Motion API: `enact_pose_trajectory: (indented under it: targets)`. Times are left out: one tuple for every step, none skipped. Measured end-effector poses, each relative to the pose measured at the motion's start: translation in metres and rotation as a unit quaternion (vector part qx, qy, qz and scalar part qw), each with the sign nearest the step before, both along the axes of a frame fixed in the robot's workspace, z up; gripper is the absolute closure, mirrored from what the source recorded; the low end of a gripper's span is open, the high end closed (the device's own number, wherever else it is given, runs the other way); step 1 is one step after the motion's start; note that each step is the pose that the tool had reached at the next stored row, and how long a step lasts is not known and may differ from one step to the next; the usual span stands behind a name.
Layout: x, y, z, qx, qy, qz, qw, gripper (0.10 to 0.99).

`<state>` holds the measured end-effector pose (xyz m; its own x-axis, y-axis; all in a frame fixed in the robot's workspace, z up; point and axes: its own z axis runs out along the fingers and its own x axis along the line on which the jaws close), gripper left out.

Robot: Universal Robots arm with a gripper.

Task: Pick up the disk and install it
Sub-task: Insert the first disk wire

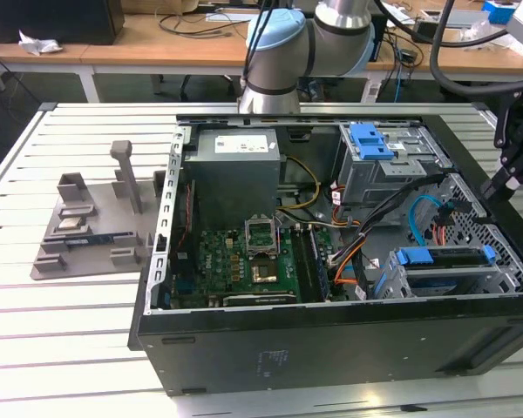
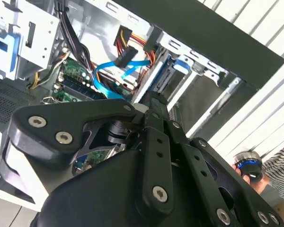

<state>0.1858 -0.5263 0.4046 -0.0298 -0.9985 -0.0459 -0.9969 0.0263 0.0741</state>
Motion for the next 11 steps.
enact_pose_trajectory:
  targets:
    - [0.0010,0.0028,-0.0015,-0.0001,0.0001,0.000,1.0000,0.980]
    - [0.0015,0.0042,-0.0022,0.0000,0.0001,0.000,1.0000,0.980]
    - [0.0019,0.0053,-0.0026,-0.0001,0.0000,0.000,1.0000,0.980]
    - [0.0023,0.0061,-0.0032,0.0000,0.0001,0.000,1.0000,0.980]
    - [0.0027,0.0072,-0.0040,-0.0001,0.0001,0.000,1.0000,0.980]
    - [0.0029,0.0081,-0.0046,-0.0001,0.0001,0.000,1.0000,0.980]
    - [0.0031,0.0093,-0.0053,-0.0001,0.0001,0.000,1.0000,0.980]
    - [0.0034,0.0106,-0.0063,-0.0001,0.0001,0.000,1.0000,0.980]
    - [0.0035,0.0117,-0.0072,-0.0001,0.0001,0.000,1.0000,0.980]
    - [0.0037,0.0126,-0.0081,0.0000,0.0001,0.000,1.0000,0.980]
    - [0.0039,0.0140,-0.0094,-0.0001,0.0001,0.000,1.0000,0.980]
